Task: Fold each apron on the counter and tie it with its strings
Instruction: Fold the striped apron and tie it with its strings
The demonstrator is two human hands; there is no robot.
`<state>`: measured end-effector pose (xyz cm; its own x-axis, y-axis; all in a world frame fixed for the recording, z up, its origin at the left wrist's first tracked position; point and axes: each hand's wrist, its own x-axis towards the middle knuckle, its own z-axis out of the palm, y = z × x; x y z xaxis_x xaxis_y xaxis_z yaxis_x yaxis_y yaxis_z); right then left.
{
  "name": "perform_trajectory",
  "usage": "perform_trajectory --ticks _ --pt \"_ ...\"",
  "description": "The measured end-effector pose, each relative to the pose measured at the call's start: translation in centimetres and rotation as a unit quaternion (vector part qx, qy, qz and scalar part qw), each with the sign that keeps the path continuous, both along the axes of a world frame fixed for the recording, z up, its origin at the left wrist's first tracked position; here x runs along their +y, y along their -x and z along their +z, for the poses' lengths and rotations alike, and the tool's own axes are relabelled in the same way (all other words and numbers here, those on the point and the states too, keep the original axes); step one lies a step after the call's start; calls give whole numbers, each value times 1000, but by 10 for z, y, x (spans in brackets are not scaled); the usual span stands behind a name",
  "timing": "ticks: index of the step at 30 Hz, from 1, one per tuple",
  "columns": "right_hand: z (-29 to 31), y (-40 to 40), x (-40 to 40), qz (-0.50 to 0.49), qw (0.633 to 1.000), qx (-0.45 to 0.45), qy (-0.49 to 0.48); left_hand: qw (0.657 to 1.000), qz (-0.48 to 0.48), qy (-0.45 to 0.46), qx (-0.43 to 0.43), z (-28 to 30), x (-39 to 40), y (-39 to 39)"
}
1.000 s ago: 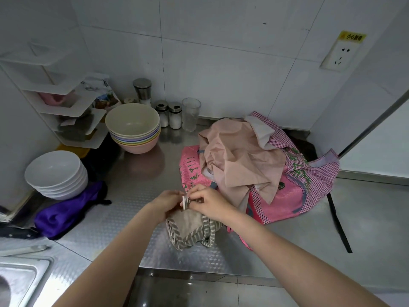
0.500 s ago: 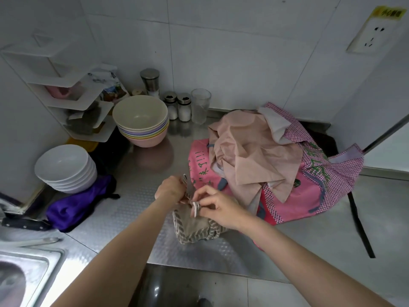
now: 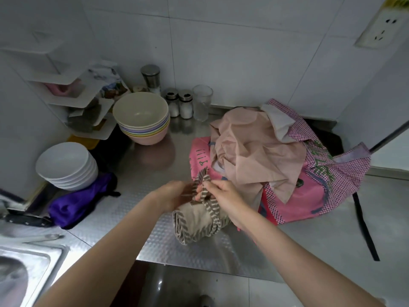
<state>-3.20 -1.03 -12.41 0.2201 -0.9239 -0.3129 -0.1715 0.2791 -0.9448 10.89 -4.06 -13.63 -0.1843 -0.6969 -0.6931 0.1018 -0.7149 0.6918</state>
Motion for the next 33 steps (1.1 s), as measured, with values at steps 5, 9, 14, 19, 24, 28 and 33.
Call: perform_trajectory --ticks 5,9,14,19,24,28,33 --pt "-15 -18 -3 67 987 148 12 988 22 29 -147 -3 13 12" --pt "-14 -20 3 -70 988 -116 -79 964 120 60 -228 -21 22 28" --pt "-17 -18 15 -151 930 -303 -145 936 137 121 -302 -39 34 28" --pt "-19 -6 34 -8 986 -157 -48 957 208 -64 -192 -45 17 26" --pt "-13 5 37 -20 990 -125 -55 958 248 -91 -113 -47 15 29" --pt "-15 4 18 -150 983 -41 -96 986 114 87 84 -26 39 25" --pt "-10 -3 -5 -96 973 169 -123 968 -71 242 0 -10 54 18"
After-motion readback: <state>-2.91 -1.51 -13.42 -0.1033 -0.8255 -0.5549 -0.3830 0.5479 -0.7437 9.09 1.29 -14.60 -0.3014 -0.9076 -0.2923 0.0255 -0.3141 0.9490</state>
